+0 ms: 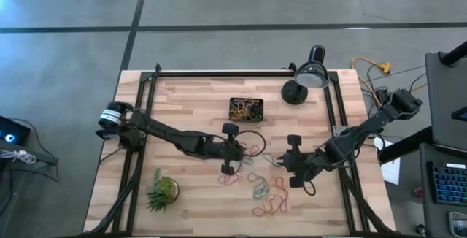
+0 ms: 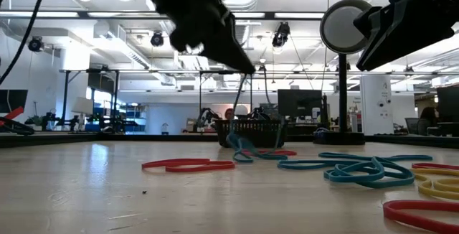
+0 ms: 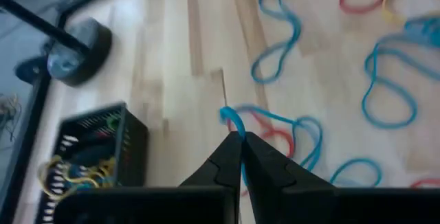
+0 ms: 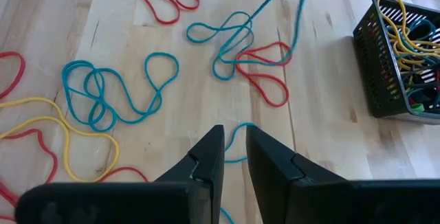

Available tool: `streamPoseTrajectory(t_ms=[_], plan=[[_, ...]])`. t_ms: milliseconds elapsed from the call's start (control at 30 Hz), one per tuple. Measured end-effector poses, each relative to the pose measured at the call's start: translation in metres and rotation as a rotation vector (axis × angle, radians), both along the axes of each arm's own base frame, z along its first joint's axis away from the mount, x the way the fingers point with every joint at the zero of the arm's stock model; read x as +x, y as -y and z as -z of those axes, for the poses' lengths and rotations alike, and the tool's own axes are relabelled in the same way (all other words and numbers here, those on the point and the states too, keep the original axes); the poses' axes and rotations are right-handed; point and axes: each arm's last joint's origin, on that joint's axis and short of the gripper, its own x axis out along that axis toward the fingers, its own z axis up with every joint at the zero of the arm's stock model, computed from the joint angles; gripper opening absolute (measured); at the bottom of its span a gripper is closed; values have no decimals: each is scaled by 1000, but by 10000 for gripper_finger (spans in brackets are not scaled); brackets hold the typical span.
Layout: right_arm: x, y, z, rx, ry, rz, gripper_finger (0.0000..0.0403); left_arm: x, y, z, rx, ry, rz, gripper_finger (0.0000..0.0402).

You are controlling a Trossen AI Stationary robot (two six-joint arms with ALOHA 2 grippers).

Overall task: Pick and place rubber bands into bin
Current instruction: Put the blue rubber band into the basket

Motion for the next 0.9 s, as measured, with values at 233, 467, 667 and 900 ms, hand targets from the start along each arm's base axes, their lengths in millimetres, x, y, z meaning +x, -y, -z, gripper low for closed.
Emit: streamPoseTrajectory(t_ms=[233,467,667,900], plan=[[0,0,0,-1,-2,0,56,-9,19,-24,47,91,105,0],[0,0,0,-1,-1,0,56,-13,48,-28,56,119,502,0],[0,0,0,4,4,3,56,-13,50,-29,-29,120,619,0],[8,-5,-2,58,151,-28,56,-13,46,-28,-31,112,612,0]])
